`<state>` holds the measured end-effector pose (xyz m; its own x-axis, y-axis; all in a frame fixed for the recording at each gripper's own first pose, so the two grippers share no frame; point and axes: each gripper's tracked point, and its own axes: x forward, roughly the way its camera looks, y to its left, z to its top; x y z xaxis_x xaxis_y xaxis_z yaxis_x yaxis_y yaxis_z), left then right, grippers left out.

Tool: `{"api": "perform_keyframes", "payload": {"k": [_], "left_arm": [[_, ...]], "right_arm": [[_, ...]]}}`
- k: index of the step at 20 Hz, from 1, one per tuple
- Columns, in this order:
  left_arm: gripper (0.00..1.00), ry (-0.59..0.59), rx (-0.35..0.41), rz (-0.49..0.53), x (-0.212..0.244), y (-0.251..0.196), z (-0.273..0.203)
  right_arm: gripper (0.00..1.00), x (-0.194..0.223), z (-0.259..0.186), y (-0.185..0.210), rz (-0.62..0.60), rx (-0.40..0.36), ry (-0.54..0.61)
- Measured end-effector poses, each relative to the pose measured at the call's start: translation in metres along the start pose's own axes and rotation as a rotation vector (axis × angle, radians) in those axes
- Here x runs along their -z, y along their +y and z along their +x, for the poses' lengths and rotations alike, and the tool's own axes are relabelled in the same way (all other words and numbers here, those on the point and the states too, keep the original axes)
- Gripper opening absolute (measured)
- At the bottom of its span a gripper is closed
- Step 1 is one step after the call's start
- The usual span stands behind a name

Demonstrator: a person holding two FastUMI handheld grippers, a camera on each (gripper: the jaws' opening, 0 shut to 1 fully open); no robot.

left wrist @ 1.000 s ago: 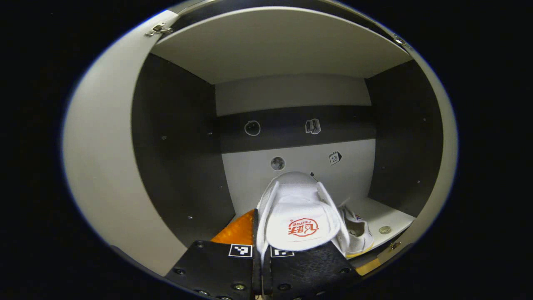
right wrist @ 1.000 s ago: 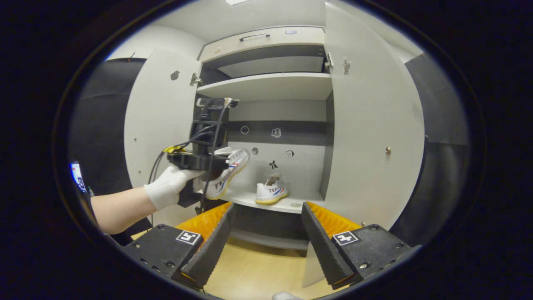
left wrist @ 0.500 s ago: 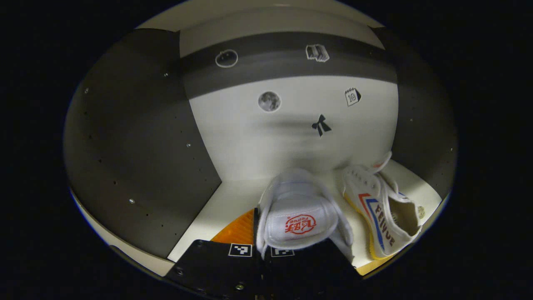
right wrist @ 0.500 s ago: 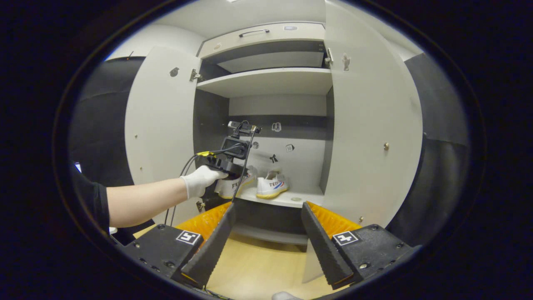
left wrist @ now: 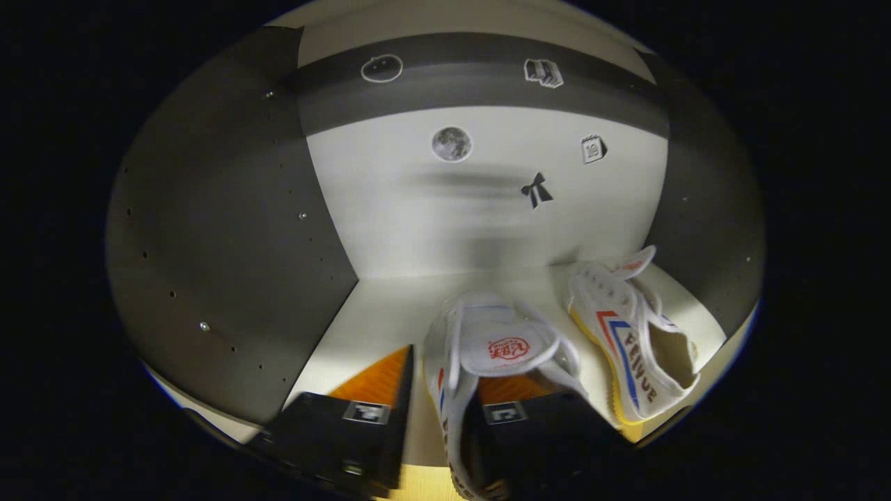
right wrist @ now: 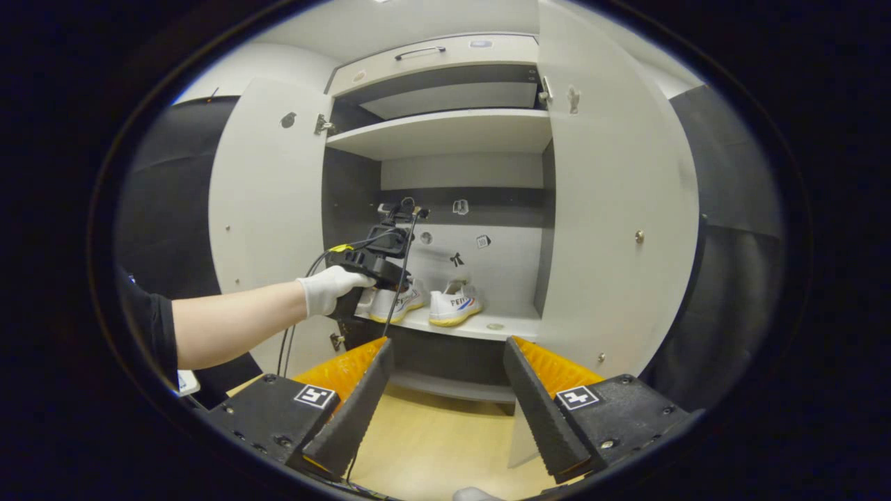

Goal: Grab one shoe with the right hand and put it into the shoe cabinet, grab the other shoe with the left hand and put it into the shoe cabinet; then close the right door with the right hand and the left door with the left hand.

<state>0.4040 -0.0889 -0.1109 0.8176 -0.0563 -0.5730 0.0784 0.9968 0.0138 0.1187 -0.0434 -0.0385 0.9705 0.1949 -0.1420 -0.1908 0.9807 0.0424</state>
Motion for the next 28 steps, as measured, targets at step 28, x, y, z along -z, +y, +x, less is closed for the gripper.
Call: {"api": "perform_keyframes", "payload": {"k": [28], "left_arm": [[0.96,-0.639,-0.033,-0.063,0.035,0.054,-0.393]], "right_arm": [[1.00,-0.040,-0.075,0.018,-0.006,0.144,-0.161]]}}
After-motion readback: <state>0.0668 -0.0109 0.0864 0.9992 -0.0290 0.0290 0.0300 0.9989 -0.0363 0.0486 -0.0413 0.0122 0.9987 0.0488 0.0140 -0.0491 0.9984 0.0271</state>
